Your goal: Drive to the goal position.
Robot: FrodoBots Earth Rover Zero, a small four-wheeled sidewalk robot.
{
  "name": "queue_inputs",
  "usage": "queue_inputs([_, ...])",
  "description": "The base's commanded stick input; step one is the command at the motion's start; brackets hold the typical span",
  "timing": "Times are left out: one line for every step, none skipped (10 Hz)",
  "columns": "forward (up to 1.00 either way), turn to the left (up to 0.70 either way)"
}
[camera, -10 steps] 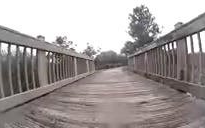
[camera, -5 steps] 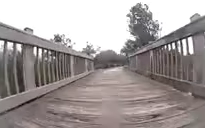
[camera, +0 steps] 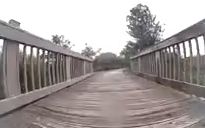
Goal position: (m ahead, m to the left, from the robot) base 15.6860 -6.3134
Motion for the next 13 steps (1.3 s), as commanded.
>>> queue_inputs([0.70,0.00])
queue_inputs([0.70,0.00])
queue_inputs([0.70,0.00])
queue_inputs([0.70,0.00])
queue_inputs([0.70,0.00])
queue_inputs([0.70,0.00])
queue_inputs([0.70,0.00])
queue_inputs([0.70,0.00])
queue_inputs([0.70,0.00])
queue_inputs([0.70,0.00])
queue_inputs([0.70,0.00])
queue_inputs([0.70,0.00])
queue_inputs([0.70,0.00])
